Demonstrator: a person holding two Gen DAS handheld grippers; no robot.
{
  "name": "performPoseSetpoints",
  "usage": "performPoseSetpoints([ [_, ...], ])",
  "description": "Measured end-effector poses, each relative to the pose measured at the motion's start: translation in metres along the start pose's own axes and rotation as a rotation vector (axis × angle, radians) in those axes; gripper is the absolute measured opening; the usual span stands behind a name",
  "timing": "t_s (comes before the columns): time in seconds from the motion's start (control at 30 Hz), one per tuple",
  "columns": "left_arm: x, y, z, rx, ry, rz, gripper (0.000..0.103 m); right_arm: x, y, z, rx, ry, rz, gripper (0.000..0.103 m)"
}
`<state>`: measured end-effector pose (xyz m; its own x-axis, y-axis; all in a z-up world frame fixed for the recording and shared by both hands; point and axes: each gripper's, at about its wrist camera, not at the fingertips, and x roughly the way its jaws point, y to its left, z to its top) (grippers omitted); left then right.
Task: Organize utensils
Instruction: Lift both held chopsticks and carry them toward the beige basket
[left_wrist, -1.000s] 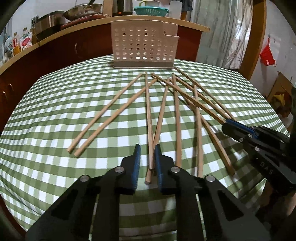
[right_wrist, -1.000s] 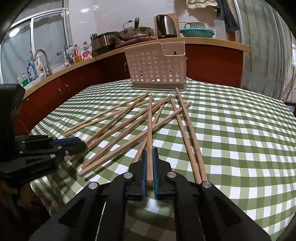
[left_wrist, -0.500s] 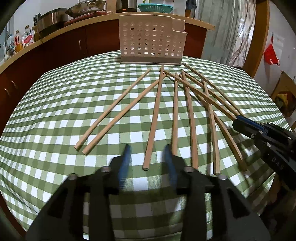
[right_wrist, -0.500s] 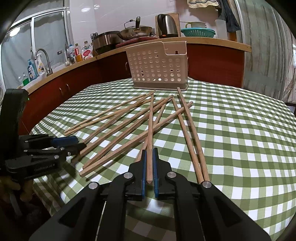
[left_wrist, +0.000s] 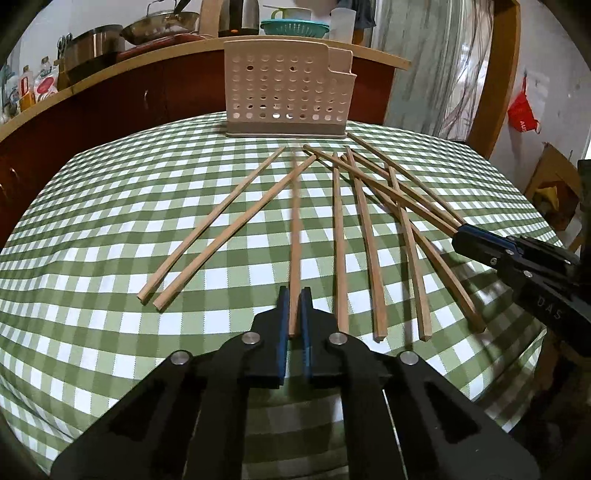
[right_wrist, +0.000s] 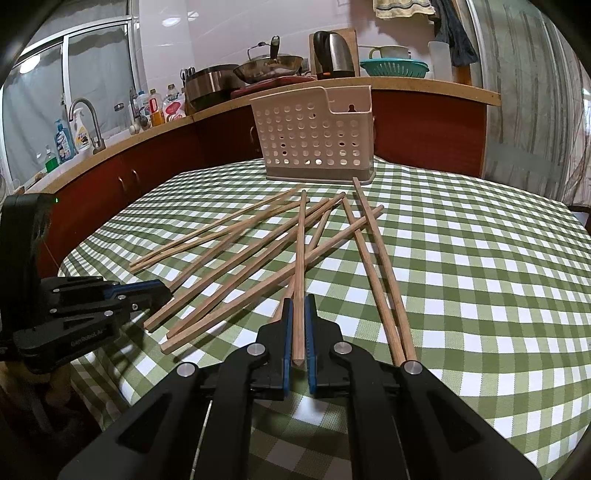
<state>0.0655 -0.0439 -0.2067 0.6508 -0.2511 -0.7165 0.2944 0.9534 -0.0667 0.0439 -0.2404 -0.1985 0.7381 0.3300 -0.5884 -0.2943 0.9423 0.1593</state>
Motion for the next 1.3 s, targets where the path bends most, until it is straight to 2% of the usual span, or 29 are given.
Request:
performPoseSetpoints([
  [0.17,-0.004,-0.001,0.002,0.008,-0.015,-0.002,0.006,-0.005,0.002,0.002,-0.008,-0.021,-0.007,0.007],
  [0.6,-0.049,-0.007,0.019,0.053,-0.185,0.034,0.006,-0.03,0.007,0.022,-0.022,-0.103,-0.019,0.007],
  [1.1,-0.102,0.003,0.048,0.027,-0.343,0.051,0.006,-0.07,0.014,0.055,-0.028,-0.221,-0.015,0.007],
  [1.3,-0.109,0.009,0.064,0.016,-0.371,0.04,0.006,-0.075,0.01,0.073,-0.012,-0.256,-0.008,0.007],
])
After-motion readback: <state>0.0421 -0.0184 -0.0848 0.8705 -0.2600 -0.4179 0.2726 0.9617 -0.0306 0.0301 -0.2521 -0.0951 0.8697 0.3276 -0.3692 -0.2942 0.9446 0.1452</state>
